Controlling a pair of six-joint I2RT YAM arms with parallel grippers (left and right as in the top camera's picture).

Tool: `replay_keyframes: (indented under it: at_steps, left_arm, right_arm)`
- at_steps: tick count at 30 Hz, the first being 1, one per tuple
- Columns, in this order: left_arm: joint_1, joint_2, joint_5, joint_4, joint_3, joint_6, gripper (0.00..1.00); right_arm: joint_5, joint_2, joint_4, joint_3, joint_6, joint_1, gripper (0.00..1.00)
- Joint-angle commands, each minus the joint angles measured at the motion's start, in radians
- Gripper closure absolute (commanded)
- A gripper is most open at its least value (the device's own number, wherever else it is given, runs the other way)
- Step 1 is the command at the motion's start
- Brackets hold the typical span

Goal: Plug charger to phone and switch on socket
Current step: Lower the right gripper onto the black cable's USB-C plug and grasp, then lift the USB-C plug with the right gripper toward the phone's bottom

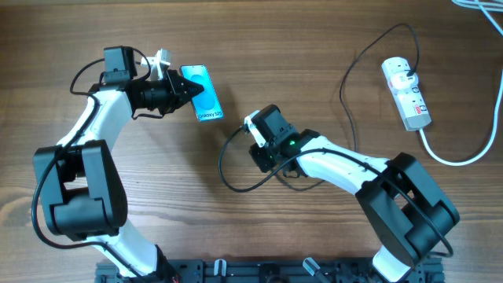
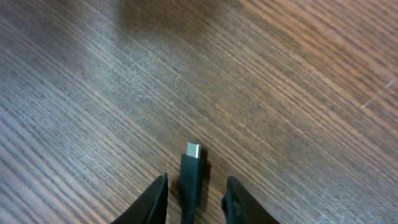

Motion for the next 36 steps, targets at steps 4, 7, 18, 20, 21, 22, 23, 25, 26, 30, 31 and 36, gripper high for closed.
replay_keyframes:
  at_steps: [4, 7, 18, 20, 21, 22, 23, 25, 26, 30, 31, 36]
  left_arm:
    - [0.004, 0.002, 0.04, 0.007, -0.003, -0.002, 0.96]
    - [0.004, 0.002, 0.071, 0.011, -0.003, -0.002, 0.96]
    - [0.004, 0.002, 0.073, 0.011, -0.003, -0.002, 0.96]
    - [0.004, 0.002, 0.073, 0.011, -0.003, -0.002, 0.96]
    - [0.004, 0.002, 0.073, 0.011, -0.003, -0.002, 0.96]
    - [0.004, 0.002, 0.073, 0.011, -0.003, -0.002, 0.96]
    - [0.004, 0.002, 0.073, 0.011, -0.003, -0.002, 0.96]
    - [0.004, 0.002, 0.073, 0.011, -0.003, -0.002, 0.96]
    - [0.004, 0.002, 0.073, 0.011, -0.003, -0.002, 0.96]
    - [0.004, 0.002, 0.073, 0.011, -0.003, -0.002, 0.96]
    - [0.004, 0.002, 0.073, 0.011, -0.003, -0.002, 0.96]
    - [0.004, 0.002, 0.125, 0.019, -0.003, 0.011, 0.96]
  right_arm:
    - [0.033, 0.024, -0.002, -0.006, -0.003, -0.002, 0.76]
    - [0.018, 0.024, -0.003, -0.006, -0.002, -0.002, 0.84]
    - [-0.072, 0.024, -0.031, -0.006, -0.082, -0.002, 0.96]
    - [-0.072, 0.024, -0.035, -0.006, -0.082, -0.002, 0.95]
    - [-0.078, 0.024, -0.044, -0.006, -0.104, -0.002, 0.91]
    - [-0.105, 0.024, -0.063, -0.006, -0.148, -0.002, 0.91]
    - [-0.114, 0.024, -0.082, -0.006, -0.164, -0.002, 0.9]
    - [-0.115, 0.024, -0.113, -0.006, -0.164, -0.002, 0.87]
    - [-0.114, 0.024, -0.11, -0.006, -0.164, -0.002, 0.87]
    - [-0.116, 0.024, -0.084, -0.006, -0.164, -0.002, 0.96]
    - [-0.124, 0.024, -0.077, -0.006, -0.162, -0.002, 0.96]
    - [-0.279, 0.016, -0.213, 0.102, -0.129, -0.055, 0.96]
